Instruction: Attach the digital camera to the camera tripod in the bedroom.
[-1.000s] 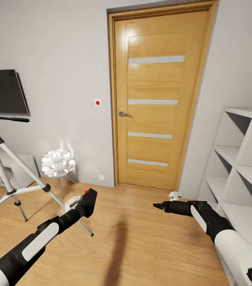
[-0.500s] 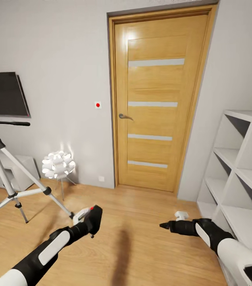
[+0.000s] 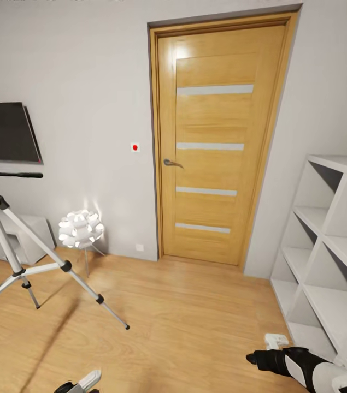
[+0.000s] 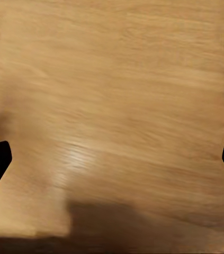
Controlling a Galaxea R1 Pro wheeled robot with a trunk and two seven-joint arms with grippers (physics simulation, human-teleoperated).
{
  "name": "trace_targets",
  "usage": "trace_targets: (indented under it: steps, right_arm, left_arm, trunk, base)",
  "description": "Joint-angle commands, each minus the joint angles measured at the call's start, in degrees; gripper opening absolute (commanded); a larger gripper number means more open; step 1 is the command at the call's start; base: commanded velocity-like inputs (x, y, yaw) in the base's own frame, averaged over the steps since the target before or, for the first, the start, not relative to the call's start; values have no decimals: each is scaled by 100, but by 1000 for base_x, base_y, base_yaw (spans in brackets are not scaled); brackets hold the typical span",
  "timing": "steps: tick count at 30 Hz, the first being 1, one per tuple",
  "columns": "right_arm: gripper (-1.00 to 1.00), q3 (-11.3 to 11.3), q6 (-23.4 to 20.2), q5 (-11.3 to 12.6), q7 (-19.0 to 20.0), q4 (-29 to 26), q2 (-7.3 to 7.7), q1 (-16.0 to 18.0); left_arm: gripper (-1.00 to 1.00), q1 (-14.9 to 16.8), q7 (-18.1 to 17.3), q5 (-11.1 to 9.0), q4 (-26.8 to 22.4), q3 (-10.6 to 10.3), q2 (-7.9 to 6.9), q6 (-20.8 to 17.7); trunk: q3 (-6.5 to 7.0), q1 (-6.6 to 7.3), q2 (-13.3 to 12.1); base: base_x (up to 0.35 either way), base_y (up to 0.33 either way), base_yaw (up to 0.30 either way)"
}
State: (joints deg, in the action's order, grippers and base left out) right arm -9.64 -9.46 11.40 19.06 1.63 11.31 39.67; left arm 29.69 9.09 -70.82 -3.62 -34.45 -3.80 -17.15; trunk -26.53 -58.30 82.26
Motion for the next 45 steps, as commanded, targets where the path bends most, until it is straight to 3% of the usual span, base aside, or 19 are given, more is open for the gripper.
trace_targets:
  steps: [1,6,10,11,16,22,27,45]
  right_arm:
    - [100,-41,-6,53,-3,12,3,-97]
    - [100,-43,32,-5,-102,21,3,-739]
    - [100,-51,169,-142,-238,28,-41,-1509]
    - [100,-53,333,-383,-281,25,-62,-1933]
    - [100,-45,1189,-957,-329,30,-81,-2827]
    - [100,14,1372,-1029,-361,30,-74,-2972]
    - [100,268,1418,-1034,-469,30,-74,-2983]
    - [100,272,1444,-1059,-474,29,-63,-2983]
  left_arm:
    - [-100,0,37,22,52,-43,18,-23]
    - [-100,-104,40,366,279,-44,77,-19]
    - [-100,-667,36,500,324,-45,78,267]
    - [-100,-889,34,507,331,-45,78,557]
    - [-100,-1310,33,502,343,-44,58,1029]
    - [-100,-1381,32,509,338,-45,79,1126]
    - [-100,-1435,24,499,344,-44,86,1395]
    - [-100,-1499,14,458,344,-37,81,1539]
  trunk:
    - [13,23,-38]
    - [103,133,-239]
    - [175,221,-399]
    - [193,243,-439]
    - [283,352,-640]
    - [390,484,-880]
    - [480,594,-1081]
    - [803,989,-1803]
  base:
    - [0,0,0]
    - [0,0,0]
    - [0,0,0]
    - [0,0,0]
    - [0,0,0]
    - [0,0,0]
    - [0,0,0]
    - [0,0,0]
